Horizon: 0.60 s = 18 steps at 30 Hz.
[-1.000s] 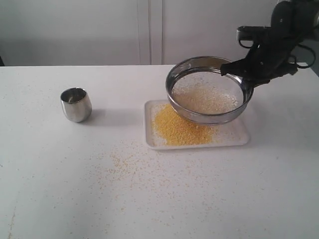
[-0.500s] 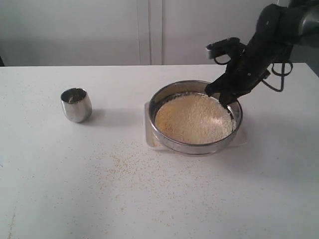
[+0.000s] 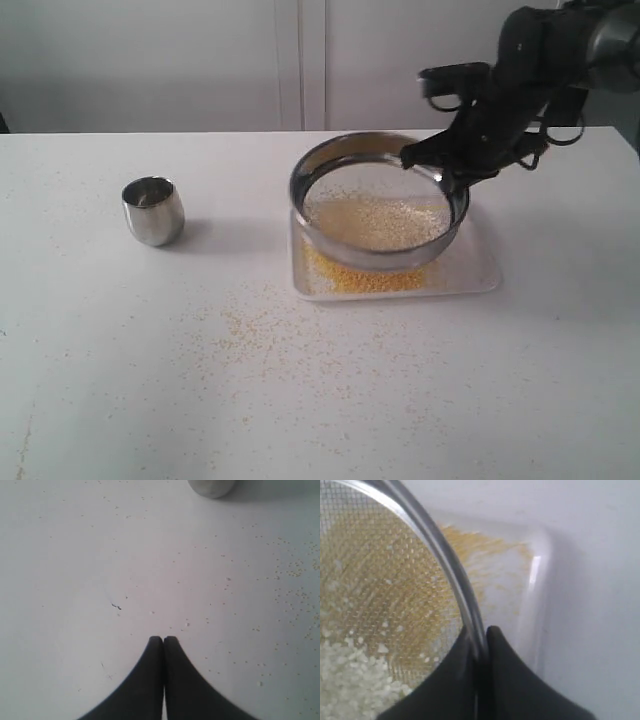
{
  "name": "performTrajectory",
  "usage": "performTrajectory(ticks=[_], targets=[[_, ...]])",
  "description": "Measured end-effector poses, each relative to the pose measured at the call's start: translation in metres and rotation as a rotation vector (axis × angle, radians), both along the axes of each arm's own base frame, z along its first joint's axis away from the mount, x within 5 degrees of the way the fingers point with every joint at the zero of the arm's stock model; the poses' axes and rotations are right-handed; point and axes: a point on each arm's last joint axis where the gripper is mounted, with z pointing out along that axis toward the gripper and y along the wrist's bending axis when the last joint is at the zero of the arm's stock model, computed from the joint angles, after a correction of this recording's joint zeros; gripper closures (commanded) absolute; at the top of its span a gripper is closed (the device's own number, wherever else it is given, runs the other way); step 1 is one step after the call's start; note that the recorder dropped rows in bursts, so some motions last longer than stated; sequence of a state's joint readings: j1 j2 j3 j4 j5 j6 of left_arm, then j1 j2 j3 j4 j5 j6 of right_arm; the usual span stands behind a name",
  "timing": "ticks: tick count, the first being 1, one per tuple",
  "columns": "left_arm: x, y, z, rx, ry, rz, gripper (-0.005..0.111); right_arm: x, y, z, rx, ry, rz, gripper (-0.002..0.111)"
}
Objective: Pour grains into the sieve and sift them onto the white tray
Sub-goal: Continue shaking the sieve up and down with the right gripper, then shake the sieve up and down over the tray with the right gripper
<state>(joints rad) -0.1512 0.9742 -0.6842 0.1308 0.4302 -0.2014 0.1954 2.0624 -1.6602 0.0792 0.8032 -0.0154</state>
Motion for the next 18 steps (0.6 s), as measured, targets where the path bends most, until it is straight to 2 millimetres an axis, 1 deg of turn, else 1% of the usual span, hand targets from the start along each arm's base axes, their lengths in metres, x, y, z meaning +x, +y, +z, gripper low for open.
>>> performTrajectory(ticks=[1, 2, 3, 5, 6, 7, 8, 9, 10, 11, 12, 13, 14, 15, 16, 18], targets=[[0.000, 0.000, 0.000, 0.000, 0.000, 0.000, 0.107, 0.003, -0.007, 0.001, 0.009, -0.019, -0.045, 0.108], [0.000, 0.000, 0.000, 0.000, 0.000, 0.000, 0.107, 0.005, -0.010, 0.001, 0.006, -0.031, -0.025, 0.108], [0.000, 0.000, 0.000, 0.000, 0.000, 0.000, 0.107, 0.004, -0.009, 0.002, -0.010, -0.041, 0.060, 0.108], [0.000, 0.000, 0.000, 0.000, 0.000, 0.000, 0.107, -0.003, 0.005, 0.003, -0.041, -0.033, 0.296, 0.108], [0.000, 0.000, 0.000, 0.000, 0.000, 0.000, 0.107, -0.007, 0.011, 0.002, -0.054, -0.008, 0.355, 0.108], [0.000, 0.000, 0.000, 0.000, 0.000, 0.000, 0.107, -0.010, 0.016, 0.001, -0.052, 0.012, 0.345, 0.108], [0.000, 0.000, 0.000, 0.000, 0.000, 0.000, 0.107, -0.010, 0.016, 0.000, -0.049, 0.023, 0.288, 0.108], [0.000, 0.000, 0.000, 0.000, 0.000, 0.000, 0.107, -0.008, 0.013, 0.000, -0.029, 0.027, 0.166, 0.108], [0.000, 0.000, 0.000, 0.000, 0.000, 0.000, 0.107, -0.004, 0.005, 0.000, -0.013, 0.015, 0.042, 0.108], [0.000, 0.000, 0.000, 0.000, 0.000, 0.000, 0.107, 0.000, -0.002, 0.001, -0.001, -0.008, -0.038, 0.108], [0.000, 0.000, 0.000, 0.000, 0.000, 0.000, 0.107, 0.003, -0.009, 0.002, 0.006, -0.030, -0.092, 0.108], [0.000, 0.000, 0.000, 0.000, 0.000, 0.000, 0.107, 0.005, -0.013, 0.003, 0.006, -0.047, -0.102, 0.108], [0.000, 0.000, 0.000, 0.000, 0.000, 0.000, 0.107, 0.006, -0.012, 0.004, -0.010, -0.060, -0.054, 0.108], [0.000, 0.000, 0.000, 0.000, 0.000, 0.000, 0.107, 0.005, -0.008, 0.004, -0.030, -0.068, 0.046, 0.108], [0.000, 0.000, 0.000, 0.000, 0.000, 0.000, 0.107, 0.002, 0.000, 0.004, -0.059, -0.067, 0.185, 0.108], [0.000, 0.000, 0.000, 0.000, 0.000, 0.000, 0.107, -0.005, 0.014, 0.003, -0.106, -0.042, 0.365, 0.108]])
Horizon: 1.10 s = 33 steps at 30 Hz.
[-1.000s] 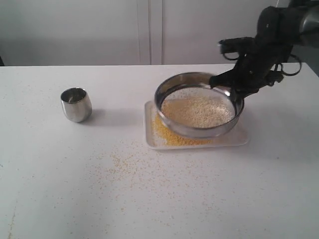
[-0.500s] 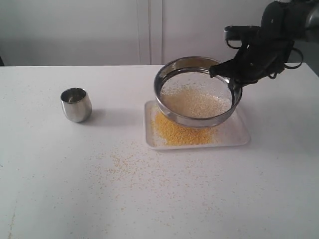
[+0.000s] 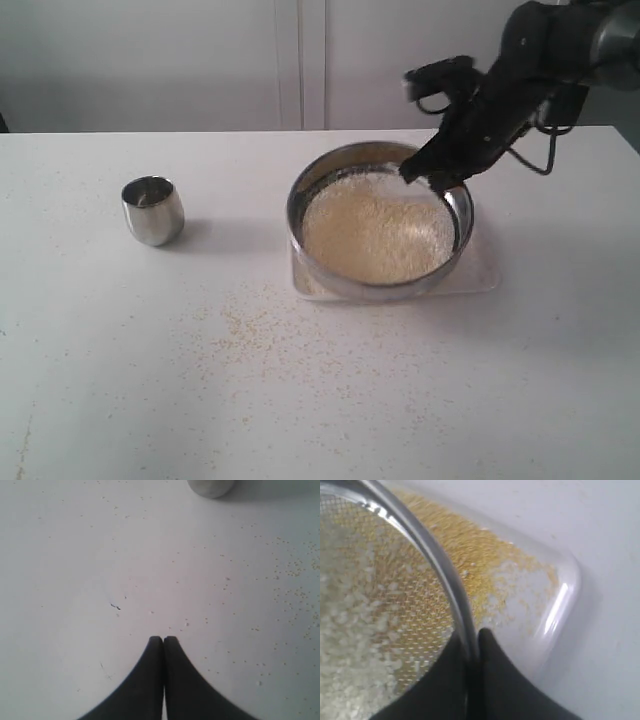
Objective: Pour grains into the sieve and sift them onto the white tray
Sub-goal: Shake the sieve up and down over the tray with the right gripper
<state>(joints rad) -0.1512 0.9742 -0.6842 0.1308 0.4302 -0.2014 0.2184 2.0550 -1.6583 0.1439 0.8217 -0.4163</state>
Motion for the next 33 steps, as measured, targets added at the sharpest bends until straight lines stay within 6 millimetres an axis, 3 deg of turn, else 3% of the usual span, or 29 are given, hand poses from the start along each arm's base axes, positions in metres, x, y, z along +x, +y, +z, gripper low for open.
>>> performTrajectory(ticks=[2, 4, 6, 7, 9, 12, 14, 16, 18, 20, 23, 25, 29, 33], targets=[[0.000, 0.000, 0.000, 0.000, 0.000, 0.000, 0.107, -0.003, 0.003, -0.002, -0.007, 0.032, -0.075, 0.108], [0.000, 0.000, 0.000, 0.000, 0.000, 0.000, 0.107, 0.002, -0.012, -0.002, 0.043, 0.030, -0.340, 0.108], [0.000, 0.000, 0.000, 0.000, 0.000, 0.000, 0.107, 0.009, -0.026, 0.000, 0.089, -0.005, -0.468, 0.108], [0.000, 0.000, 0.000, 0.000, 0.000, 0.000, 0.107, 0.011, -0.030, 0.001, 0.098, -0.012, -0.451, 0.108], [0.000, 0.000, 0.000, 0.000, 0.000, 0.000, 0.107, 0.007, -0.023, 0.001, 0.077, 0.010, -0.248, 0.108], [0.000, 0.000, 0.000, 0.000, 0.000, 0.000, 0.107, -0.007, 0.004, -0.001, 0.078, 0.082, -0.009, 0.108], [0.000, 0.000, 0.000, 0.000, 0.000, 0.000, 0.107, -0.006, 0.006, -0.002, 0.105, 0.094, -0.140, 0.108], [0.000, 0.000, 0.000, 0.000, 0.000, 0.000, 0.107, 0.002, -0.007, 0.000, 0.156, 0.057, -0.354, 0.108], [0.000, 0.000, 0.000, 0.000, 0.000, 0.000, 0.107, 0.008, -0.017, 0.001, 0.172, 0.019, -0.441, 0.108], [0.000, 0.000, 0.000, 0.000, 0.000, 0.000, 0.107, 0.008, -0.019, 0.001, 0.149, 0.006, -0.374, 0.108], [0.000, 0.000, 0.000, 0.000, 0.000, 0.000, 0.107, -0.003, 0.000, 0.000, 0.084, 0.053, -0.059, 0.108], [0.000, 0.000, 0.000, 0.000, 0.000, 0.000, 0.107, -0.011, 0.010, -0.003, 0.058, 0.108, 0.017, 0.108], [0.000, 0.000, 0.000, 0.000, 0.000, 0.000, 0.107, -0.003, -0.006, -0.002, 0.124, 0.106, -0.323, 0.108], [0.000, 0.000, 0.000, 0.000, 0.000, 0.000, 0.107, -0.001, -0.010, -0.002, 0.110, 0.096, -0.286, 0.108]])
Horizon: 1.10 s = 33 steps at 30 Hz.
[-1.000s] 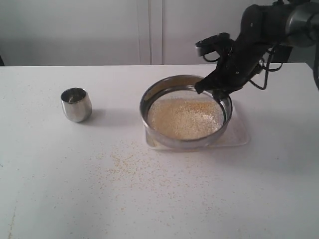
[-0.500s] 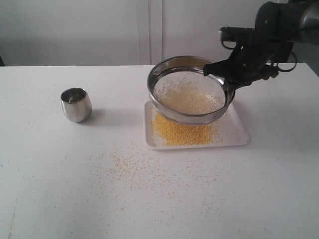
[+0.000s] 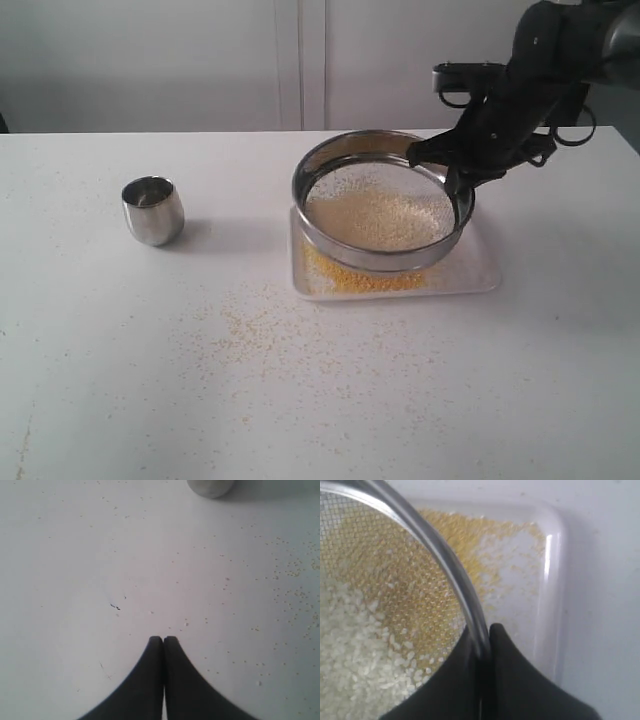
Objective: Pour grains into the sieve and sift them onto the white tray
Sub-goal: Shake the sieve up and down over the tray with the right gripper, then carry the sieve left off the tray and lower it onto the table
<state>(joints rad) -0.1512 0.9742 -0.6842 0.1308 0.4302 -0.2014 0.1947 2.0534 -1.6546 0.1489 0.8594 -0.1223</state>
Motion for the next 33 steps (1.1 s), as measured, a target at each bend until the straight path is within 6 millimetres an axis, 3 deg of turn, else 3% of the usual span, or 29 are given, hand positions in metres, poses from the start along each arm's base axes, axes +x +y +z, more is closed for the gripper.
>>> performTrajectory(ticks=[6, 13, 17, 25, 33], targets=[[0.000, 0.000, 0.000, 0.000, 0.000, 0.000, 0.107, -0.022, 0.035, -0.001, -0.014, 0.119, 0.216, 0.108], [0.000, 0.000, 0.000, 0.000, 0.000, 0.000, 0.107, -0.031, 0.056, 0.003, -0.017, 0.111, 0.284, 0.108], [0.000, 0.000, 0.000, 0.000, 0.000, 0.000, 0.107, -0.042, 0.069, 0.004, -0.018, 0.061, 0.315, 0.108], [0.000, 0.000, 0.000, 0.000, 0.000, 0.000, 0.107, -0.080, 0.098, 0.011, 0.015, -0.067, 0.401, 0.108], [0.000, 0.000, 0.000, 0.000, 0.000, 0.000, 0.107, -0.107, 0.120, -0.004, 0.013, -0.063, 0.478, 0.108]])
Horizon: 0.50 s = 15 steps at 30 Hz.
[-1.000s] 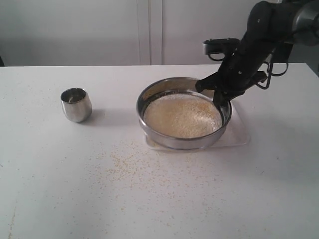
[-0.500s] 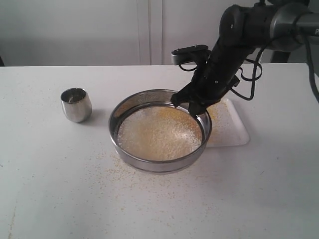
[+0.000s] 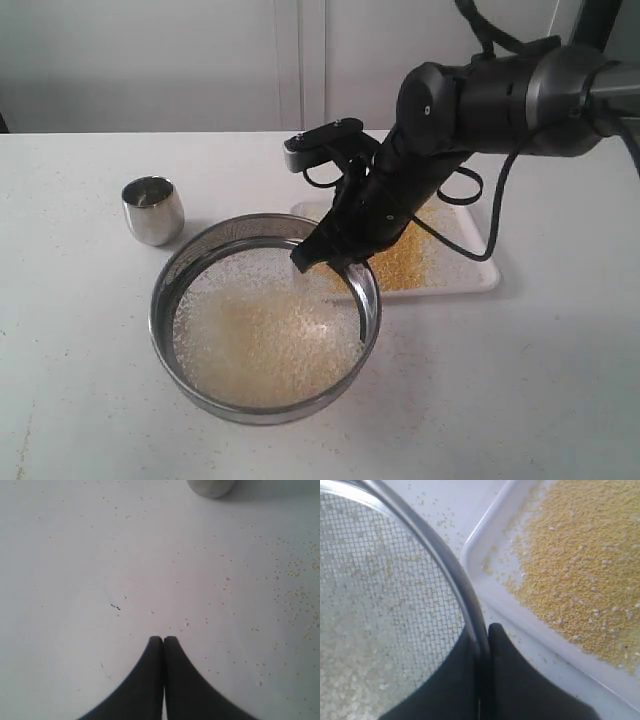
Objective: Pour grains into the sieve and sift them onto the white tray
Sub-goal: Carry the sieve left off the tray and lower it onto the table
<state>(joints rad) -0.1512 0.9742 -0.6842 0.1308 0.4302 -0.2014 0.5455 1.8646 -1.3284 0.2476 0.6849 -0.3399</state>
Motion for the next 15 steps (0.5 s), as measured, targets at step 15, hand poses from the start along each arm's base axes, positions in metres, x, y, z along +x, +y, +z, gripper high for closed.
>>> performTrajectory(ticks=[15], targets=[[0.000, 0.000, 0.000, 0.000, 0.000, 0.000, 0.107, -0.019, 0.037, -0.025, -0.069, 0.045, 0.203, 0.108]])
